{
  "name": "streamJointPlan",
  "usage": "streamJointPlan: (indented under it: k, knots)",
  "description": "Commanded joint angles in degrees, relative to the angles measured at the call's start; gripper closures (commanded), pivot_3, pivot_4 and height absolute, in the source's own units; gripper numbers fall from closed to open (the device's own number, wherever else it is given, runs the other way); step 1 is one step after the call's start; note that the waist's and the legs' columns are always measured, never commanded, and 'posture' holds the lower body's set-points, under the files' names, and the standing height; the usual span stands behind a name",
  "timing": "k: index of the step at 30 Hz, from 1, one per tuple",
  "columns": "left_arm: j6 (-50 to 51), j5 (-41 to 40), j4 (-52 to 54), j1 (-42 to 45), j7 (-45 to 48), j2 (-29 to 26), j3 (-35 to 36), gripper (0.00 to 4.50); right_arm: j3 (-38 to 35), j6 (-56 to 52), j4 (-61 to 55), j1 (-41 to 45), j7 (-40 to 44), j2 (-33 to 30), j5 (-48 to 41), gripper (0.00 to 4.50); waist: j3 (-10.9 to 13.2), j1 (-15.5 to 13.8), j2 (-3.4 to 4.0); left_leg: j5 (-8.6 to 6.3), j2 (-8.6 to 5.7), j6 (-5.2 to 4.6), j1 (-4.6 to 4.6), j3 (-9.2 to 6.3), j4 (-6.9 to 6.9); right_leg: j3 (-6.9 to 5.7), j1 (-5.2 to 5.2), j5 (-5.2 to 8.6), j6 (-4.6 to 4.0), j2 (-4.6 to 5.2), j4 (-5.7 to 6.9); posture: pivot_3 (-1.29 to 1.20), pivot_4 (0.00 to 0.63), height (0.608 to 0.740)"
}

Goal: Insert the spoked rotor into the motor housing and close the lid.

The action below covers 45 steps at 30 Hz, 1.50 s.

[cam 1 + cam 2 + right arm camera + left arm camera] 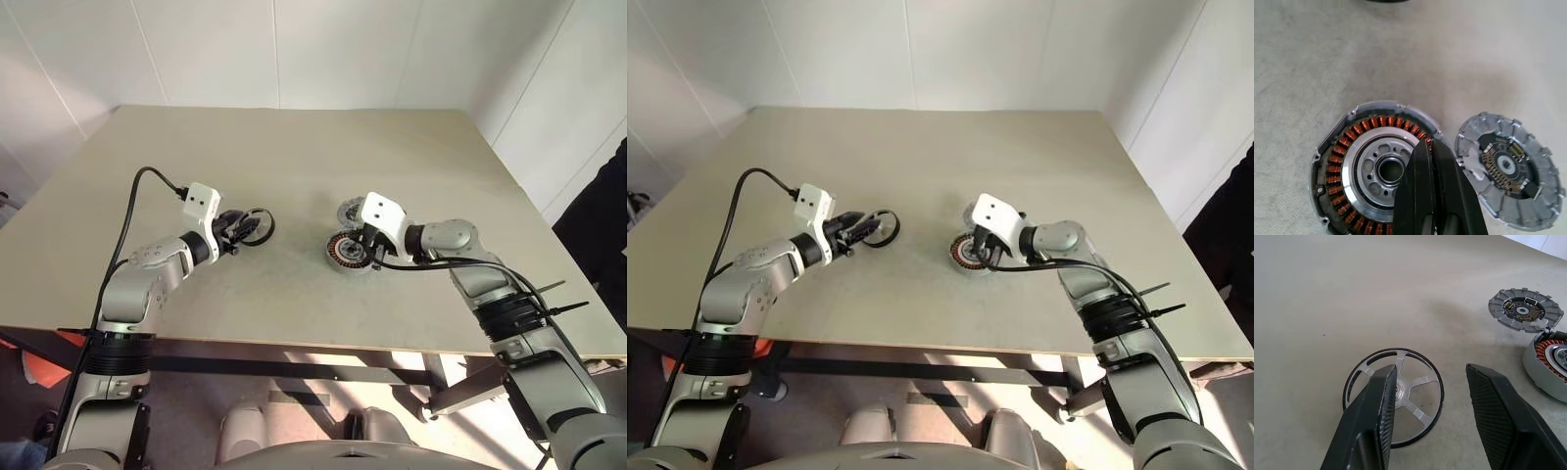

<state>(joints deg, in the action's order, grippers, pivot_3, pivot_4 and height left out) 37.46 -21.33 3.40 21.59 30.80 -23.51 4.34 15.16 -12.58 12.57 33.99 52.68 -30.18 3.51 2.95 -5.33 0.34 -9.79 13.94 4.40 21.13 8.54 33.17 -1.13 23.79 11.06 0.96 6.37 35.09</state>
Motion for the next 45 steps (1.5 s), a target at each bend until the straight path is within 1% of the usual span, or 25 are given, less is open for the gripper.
streamJointPlan:
  k: [1, 6, 12, 16, 18, 20, 22, 24, 30, 35, 40, 45]
  knots:
    - [-1.2, -0.1, 0.8, 0.6, 0.0, -0.4, 0.9, 2.11, -1.4, -0.2, -2.9, 0.8, 0.2, -0.8, -0.7, 4.46, 0.0, 0.0, 0.0, 0.0, 0.0, 0.0, 0.0, 0.0, 0.0, 0.0, 0.0, 0.0, 0.0, 0.0, 0.0, 0.0, 0.0, 0.74]
    - [-1.2, -0.1, 0.7, 0.6, 0.0, -0.6, 1.0, 2.11, -0.5, -0.6, -1.3, -1.5, 0.4, -0.6, -0.3, 4.46, 0.0, 0.0, 0.0, 0.0, 0.0, 0.0, 0.0, 0.0, 0.0, 0.0, -0.01, 0.0, 0.0, 0.0, -0.01, 0.0, 0.0, 0.74]
    - [-1.2, -0.1, 0.9, 0.4, -0.1, -0.5, 1.0, 2.11, 0.8, 2.0, 8.0, -3.6, -2.1, 1.5, 1.5, 4.46, -0.1, 0.1, -0.03, 0.0, 0.0, 0.01, -0.09, 0.01, 0.01, 0.01, -0.08, 0.0, 0.0, 0.0, 0.01, 0.0, 0.0, 0.74]
    - [-1.2, -0.2, 0.9, 0.2, 0.0, -0.8, 1.3, 2.11, -0.4, 2.3, 5.9, -2.5, -1.3, 1.5, 0.2, 4.46, -0.1, 0.1, -0.05, 0.01, 0.0, 0.02, -0.44, 0.0, 0.03, 0.01, -0.46, 0.03, 0.05, 0.01, -0.03, 0.0, 0.0, 0.74]
    - [-1.3, -0.1, 0.7, 0.1, -0.1, -0.7, 1.4, 2.11, -1.0, 2.4, 4.7, -1.5, -0.9, 1.2, -0.4, 4.46, -0.1, 0.1, -0.04, 0.01, 0.0, 0.02, -0.47, 0.0, 0.03, 0.01, -0.52, 0.21, 0.34, 0.01, -0.11, 0.0, 0.0, 0.74]
    - [-1.2, -0.2, 0.6, -0.1, -0.4, -0.5, 1.7, 2.11, -1.8, 2.3, 3.0, -0.3, -0.6, 1.0, -1.1, 4.46, -0.1, 0.1, -0.04, 0.01, -0.01, 0.02, -0.45, 0.0, 0.03, 0.01, -0.52, 0.2, 0.33, 0.01, -0.14, 0.0, 0.0, 0.74]
    - [-0.8, -0.8, 0.6, -0.6, -1.1, 0.0, 2.6, 2.11, -2.9, 1.6, 0.6, 1.0, -0.2, 0.9, -2.5, 4.46, 0.0, 0.1, -0.01, 0.01, -0.01, 0.02, -0.41, -0.01, 0.03, 0.01, -0.49, 0.04, 0.07, 0.01, -0.14, 0.0, 0.0, 0.74]
    - [0.2, -2.0, 0.6, -1.0, -2.1, 0.8, 4.0, 2.11, -3.8, 1.0, -1.3, 2.0, 0.1, 0.9, -3.6, 4.46, 0.0, 0.2, 0.0, 0.01, -0.01, 0.02, -0.36, -0.01, 0.03, 0.01, -0.42, 0.01, 0.02, 0.0, -0.11, 0.0, 0.0, 0.74]
    - [8.2, -8.6, 1.2, -1.0, -6.9, 5.1, 10.0, 2.11, -5.4, 0.3, -3.5, 4.2, -0.3, 0.8, -4.8, 4.46, 0.0, 0.2, 0.0, -0.04, 0.03, -0.05, -0.15, -0.02, -0.1, -0.11, -0.32, 0.0, 0.0, -0.02, -0.28, 0.0, 0.0, 0.74]
    - [14.0, -13.5, 1.3, -1.6, -9.5, 5.6, 14.8, 2.11, -5.4, 0.4, -3.3, 4.0, -0.5, 0.6, -4.8, 4.46, 0.0, 0.0, -0.01, -0.05, 0.03, -0.07, -0.09, -0.02, -0.09, -0.11, -0.28, 0.0, 0.0, -0.02, -0.31, 0.0, 0.0, 0.74]
    - [16.1, -15.4, -2.5, -1.0, -12.2, 6.9, 17.8, 2.11, -5.6, 0.3, -3.1, 4.2, -0.8, 0.8, -5.0, 4.46, 0.0, 0.1, -0.01, -0.03, 0.03, -0.03, -0.13, -0.02, -0.08, -0.09, -0.29, 0.0, 0.0, -0.02, -0.29, 0.0, 0.0, 0.74]
    - [16.7, -14.4, -8.8, 0.9, -14.1, 8.5, 16.8, 2.11, -5.5, 0.5, -2.8, 4.2, -1.0, 0.9, -4.9, 4.46, 0.0, 0.0, -0.01, -0.03, 0.02, -0.04, -0.12, -0.02, -0.07, -0.09, -0.31, 0.0, 0.01, -0.02, -0.3, 0.0, 0.0, 0.74]
